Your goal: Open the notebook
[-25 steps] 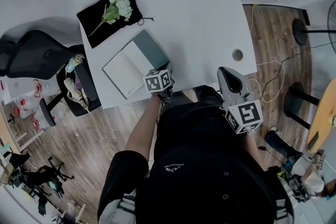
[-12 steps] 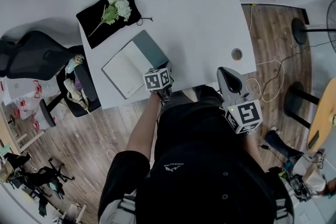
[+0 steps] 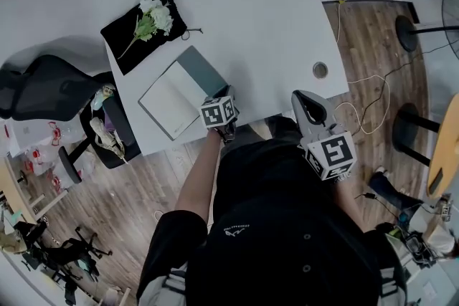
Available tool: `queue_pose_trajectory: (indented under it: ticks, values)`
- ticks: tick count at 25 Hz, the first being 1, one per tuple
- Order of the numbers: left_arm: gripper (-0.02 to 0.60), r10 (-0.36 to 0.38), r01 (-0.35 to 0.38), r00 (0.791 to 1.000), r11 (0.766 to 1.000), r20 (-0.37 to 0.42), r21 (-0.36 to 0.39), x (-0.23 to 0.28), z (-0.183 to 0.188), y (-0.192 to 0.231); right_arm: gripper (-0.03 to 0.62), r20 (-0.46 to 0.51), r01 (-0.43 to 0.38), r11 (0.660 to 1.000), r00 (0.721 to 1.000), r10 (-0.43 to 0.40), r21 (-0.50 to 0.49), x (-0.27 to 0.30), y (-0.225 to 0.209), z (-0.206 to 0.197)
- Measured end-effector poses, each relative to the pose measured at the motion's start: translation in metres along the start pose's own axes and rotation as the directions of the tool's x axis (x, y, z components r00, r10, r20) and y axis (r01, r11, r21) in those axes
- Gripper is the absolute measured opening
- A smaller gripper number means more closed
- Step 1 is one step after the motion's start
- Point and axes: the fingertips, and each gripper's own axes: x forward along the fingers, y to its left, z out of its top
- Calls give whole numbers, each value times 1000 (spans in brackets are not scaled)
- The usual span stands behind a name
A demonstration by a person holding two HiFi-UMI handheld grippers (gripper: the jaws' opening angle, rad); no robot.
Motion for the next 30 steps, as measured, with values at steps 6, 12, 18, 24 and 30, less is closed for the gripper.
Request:
queue_pose_trajectory:
  ticks: [6, 12, 18, 24, 30]
  values:
    - [120, -24, 24, 1000, 1000, -20, 10, 2, 0, -7, 5, 7, 19, 1000, 1000, -19, 20, -5, -4, -7]
    - [89, 13, -15, 999, 999, 41, 50, -13, 9, -7, 5, 19, 22, 999, 1000, -22, 32, -12, -6, -8]
    - [69, 6, -22, 986, 996, 165, 90, -41, 31, -24, 5, 28, -11, 1000, 1000, 10, 22, -13, -7, -7]
    - [21, 9, -50, 955, 990, 297, 130, -81, 46, -47, 5, 31, -81, 997, 996, 81, -5, -9, -1, -3]
    - [16, -1, -63, 929, 985, 371, 159, -117, 49, -66, 5, 27, -149, 989, 988, 149, -22, -1, 8, -1]
